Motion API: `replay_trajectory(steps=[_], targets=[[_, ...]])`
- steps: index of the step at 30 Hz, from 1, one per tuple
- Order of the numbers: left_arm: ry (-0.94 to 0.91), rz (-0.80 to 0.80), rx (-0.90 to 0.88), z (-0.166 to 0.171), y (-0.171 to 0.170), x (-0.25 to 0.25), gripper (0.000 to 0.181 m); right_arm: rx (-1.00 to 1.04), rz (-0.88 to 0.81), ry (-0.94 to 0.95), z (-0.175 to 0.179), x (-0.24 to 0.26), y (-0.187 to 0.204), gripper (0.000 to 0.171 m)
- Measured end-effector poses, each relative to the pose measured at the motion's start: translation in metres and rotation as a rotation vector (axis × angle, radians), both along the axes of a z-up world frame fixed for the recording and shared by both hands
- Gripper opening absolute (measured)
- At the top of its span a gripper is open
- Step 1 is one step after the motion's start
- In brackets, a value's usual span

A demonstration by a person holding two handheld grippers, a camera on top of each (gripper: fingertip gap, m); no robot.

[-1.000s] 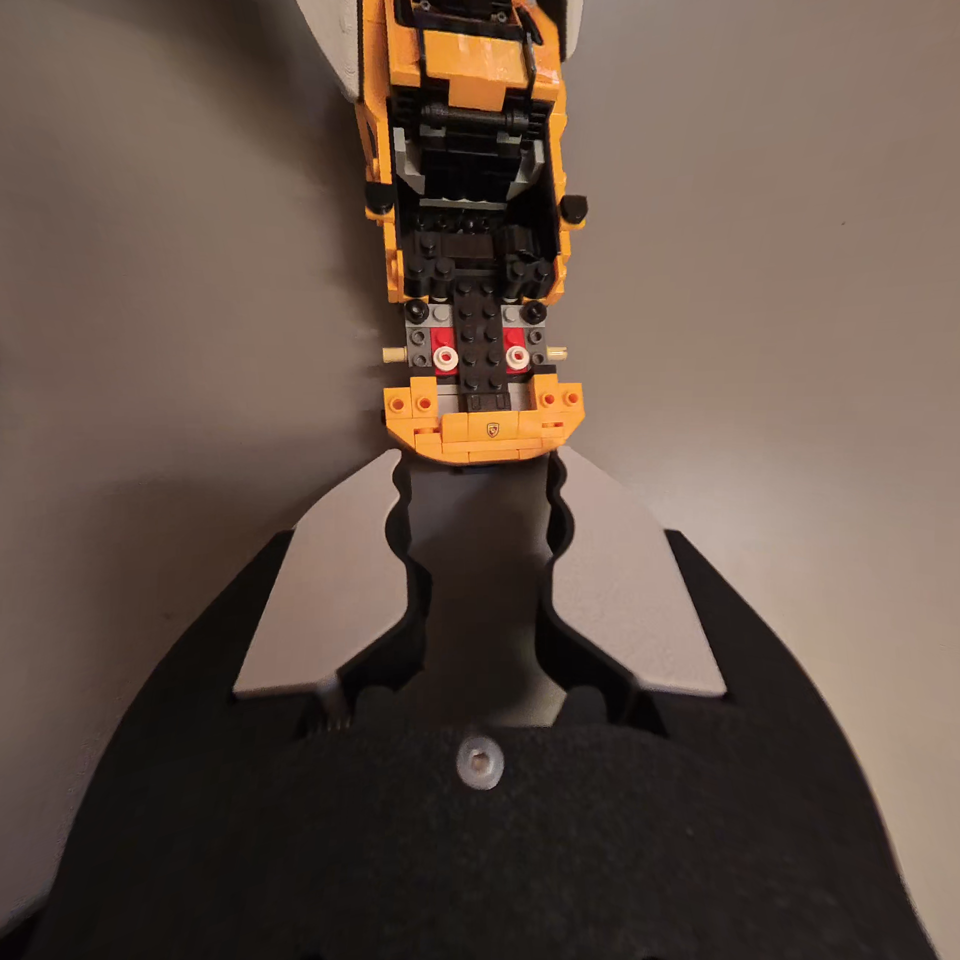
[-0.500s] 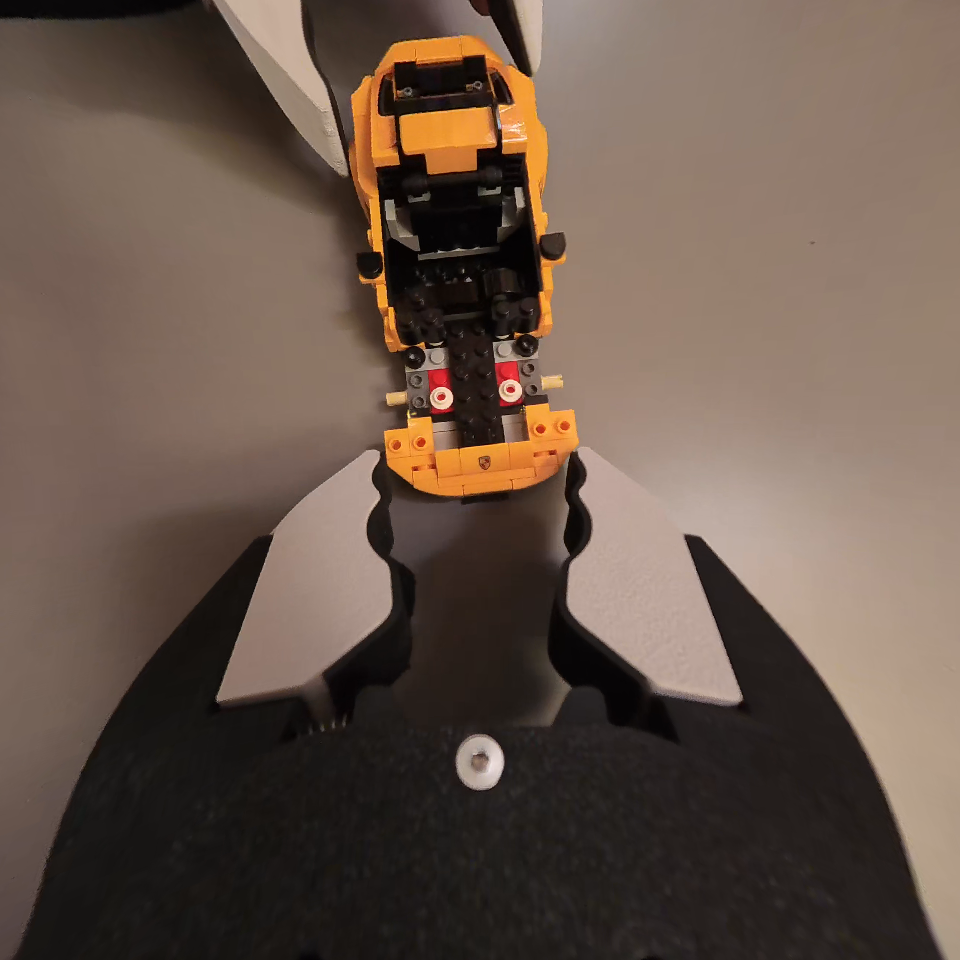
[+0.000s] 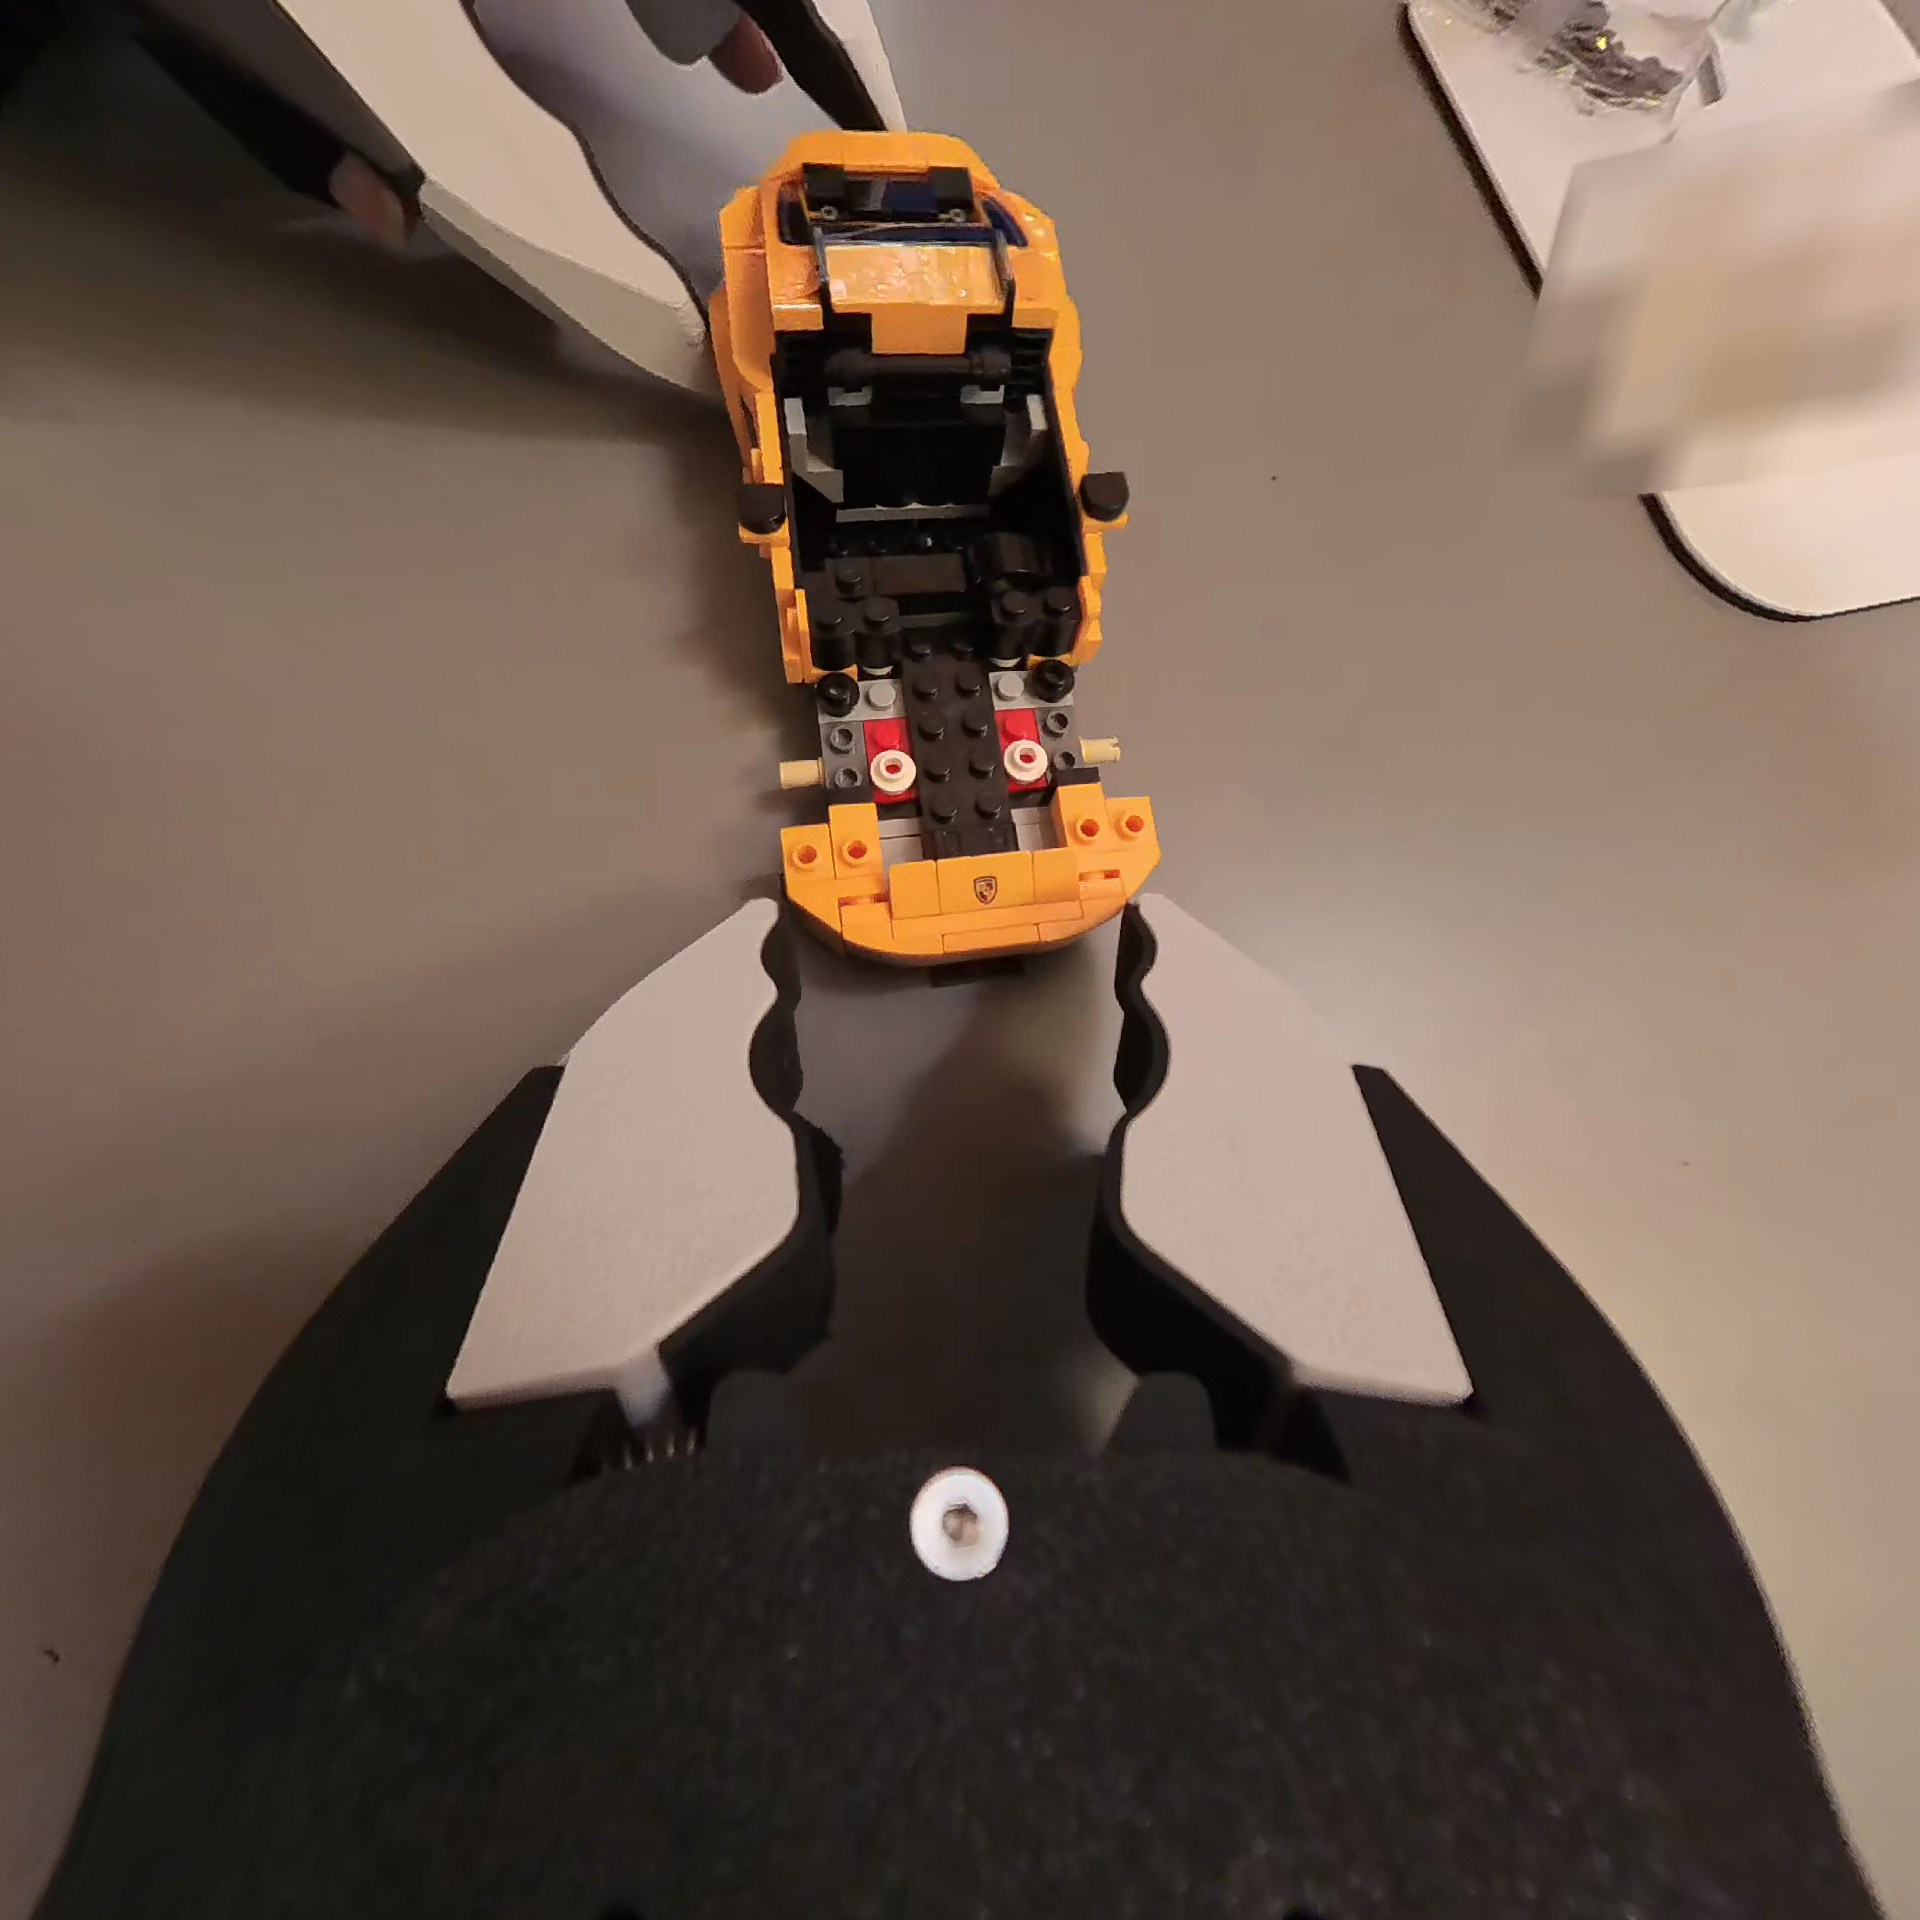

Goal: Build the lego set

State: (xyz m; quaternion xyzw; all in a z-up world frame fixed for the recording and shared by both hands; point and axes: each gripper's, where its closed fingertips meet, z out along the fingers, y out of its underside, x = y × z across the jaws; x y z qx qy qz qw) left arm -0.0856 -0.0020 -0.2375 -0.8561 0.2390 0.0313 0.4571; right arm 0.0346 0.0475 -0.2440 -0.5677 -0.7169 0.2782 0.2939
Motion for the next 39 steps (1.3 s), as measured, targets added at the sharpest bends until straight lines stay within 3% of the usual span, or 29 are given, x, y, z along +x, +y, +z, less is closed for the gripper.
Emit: replay_trajectory(steps=[5, 10, 15, 18, 21, 24, 30, 39], targets=[[-0.081, -0.003, 0.045, 0.014, -0.002, 0.002, 0.057, -0.106, 0.033, 0.103, 0.023, 0.0, -0.003, 0.068], [-0.266, 0.008, 0.292, 0.072, -0.004, 0.002, 0.04, -0.102, -0.011, 0.34, 0.064, -0.003, 0.014, 0.069], [-0.283, 0.127, 0.549, 0.128, 0.001, -0.019, 0.0, -0.021, -0.092, 0.492, 0.095, -0.016, 0.03, 0.044], [-0.287, 0.198, 0.625, 0.154, 0.013, -0.035, 0.0, 0.054, -0.167, 0.596, 0.123, -0.028, 0.046, 0.0], [-0.341, 0.255, 0.663, 0.174, 0.033, -0.049, 0.0, 0.1, -0.248, 0.67, 0.155, -0.051, 0.063, 0.0], [-0.375, 0.309, 0.697, 0.173, 0.042, -0.061, 0.0, 0.125, -0.309, 0.747, 0.187, -0.075, 0.078, 0.0], [-0.361, 0.308, 0.611, 0.128, 0.04, -0.066, 0.0, 0.166, -0.4, 0.867, 0.249, -0.133, 0.125, 0.001], [-0.33, 0.374, 0.661, 0.137, 0.035, -0.082, 0.0, 0.243, -0.476, 0.818, 0.273, -0.199, 0.188, 0.0]])
